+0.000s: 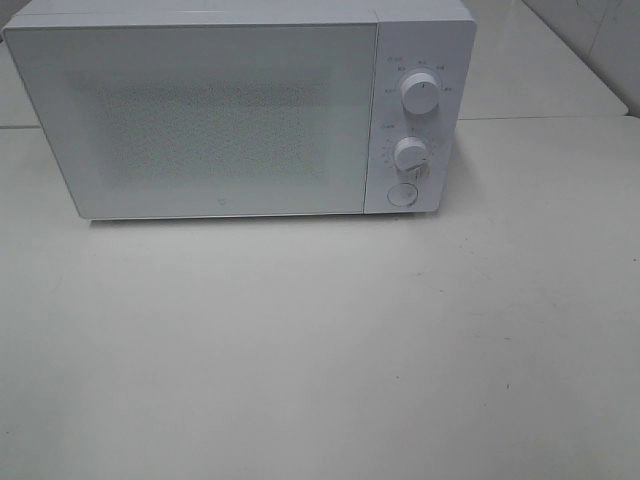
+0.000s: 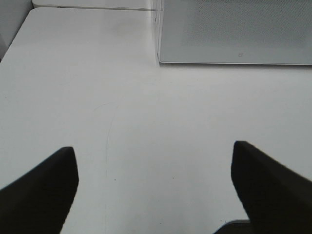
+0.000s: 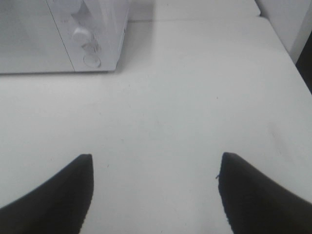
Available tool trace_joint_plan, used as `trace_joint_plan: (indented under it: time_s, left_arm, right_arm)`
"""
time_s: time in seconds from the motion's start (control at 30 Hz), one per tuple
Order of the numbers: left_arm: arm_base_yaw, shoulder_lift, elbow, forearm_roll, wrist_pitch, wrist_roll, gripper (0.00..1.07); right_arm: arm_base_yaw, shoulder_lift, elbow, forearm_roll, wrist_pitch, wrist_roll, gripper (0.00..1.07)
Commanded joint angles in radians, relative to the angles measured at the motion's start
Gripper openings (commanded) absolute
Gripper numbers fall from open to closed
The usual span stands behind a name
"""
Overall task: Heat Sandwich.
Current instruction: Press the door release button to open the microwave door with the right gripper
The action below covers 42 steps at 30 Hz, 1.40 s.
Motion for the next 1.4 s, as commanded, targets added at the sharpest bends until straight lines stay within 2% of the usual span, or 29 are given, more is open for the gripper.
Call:
trace_joint_plan:
  time_s: [0.03, 0.23, 1.4]
  left_arm:
    - [-0.006, -0.007, 0.001, -0.001, -0.012, -0.006, 0.81]
    - [-0.006, -0.007, 0.001, -0.001, -0.012, -0.006, 0.81]
    - [-0.006, -0.007, 0.001, -0.001, -0.012, -0.006, 0.81]
  right_arm:
    - [-0.007, -0.029, 0.007, -0.009, 0.019, -0.011, 0.71]
    - [-0.007, -0.029, 0.048, -0.005, -0.078, -0.014, 0.71]
    - [-0.007, -0.029, 0.048, -0.006, -0.078, -0.014, 0.71]
